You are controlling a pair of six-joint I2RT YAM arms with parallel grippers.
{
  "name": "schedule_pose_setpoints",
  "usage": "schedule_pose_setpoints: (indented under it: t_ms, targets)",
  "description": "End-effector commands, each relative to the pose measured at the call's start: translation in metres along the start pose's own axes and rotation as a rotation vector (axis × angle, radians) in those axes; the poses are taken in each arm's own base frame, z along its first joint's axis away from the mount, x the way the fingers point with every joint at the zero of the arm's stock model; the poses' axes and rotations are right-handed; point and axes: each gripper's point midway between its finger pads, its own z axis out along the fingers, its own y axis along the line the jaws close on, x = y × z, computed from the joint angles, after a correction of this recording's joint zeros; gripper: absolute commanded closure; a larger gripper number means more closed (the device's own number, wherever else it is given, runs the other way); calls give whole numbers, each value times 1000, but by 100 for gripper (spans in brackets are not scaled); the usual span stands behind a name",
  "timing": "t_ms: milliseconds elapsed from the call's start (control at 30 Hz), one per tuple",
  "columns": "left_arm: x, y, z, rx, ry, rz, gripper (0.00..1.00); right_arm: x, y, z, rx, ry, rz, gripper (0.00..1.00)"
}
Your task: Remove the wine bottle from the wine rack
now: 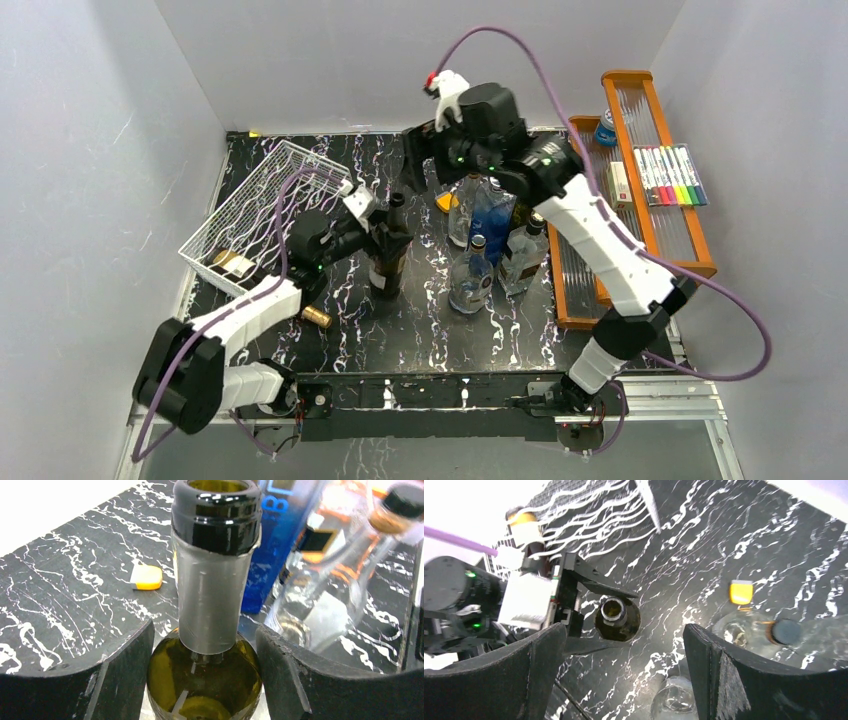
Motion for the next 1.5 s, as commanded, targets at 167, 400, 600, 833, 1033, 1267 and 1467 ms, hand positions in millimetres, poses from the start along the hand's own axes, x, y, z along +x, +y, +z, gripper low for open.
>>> schedule_pose_setpoints:
  t_ms: [167, 400, 600, 833, 1033, 1267, 1467]
  targets:
    - [-108, 5, 54, 51, -309, 83, 100, -66, -9, -59, 29, -323, 14, 2]
    - [-90, -13, 82, 123, -291, 104, 100, -63, -8, -60, 19, -332, 10, 2]
    - [-64, -18, 92, 175, -248, 136, 100, -56, -6, -57, 3, -324, 15, 2]
    - [-51, -20, 87, 173, -223, 110, 49, -50, -8, -58, 6, -322, 24, 2]
    - [-56, -20, 70, 123, -208, 71, 2, -49, -11, -56, 22, -327, 19, 2]
    - [-71, -5, 42, -22, -27, -20, 2, -61, -32, -55, 117, -362, -3, 2]
    - [-173, 52, -32, -242, -131, -105, 2, -101, -110, -61, 298, -422, 44, 2]
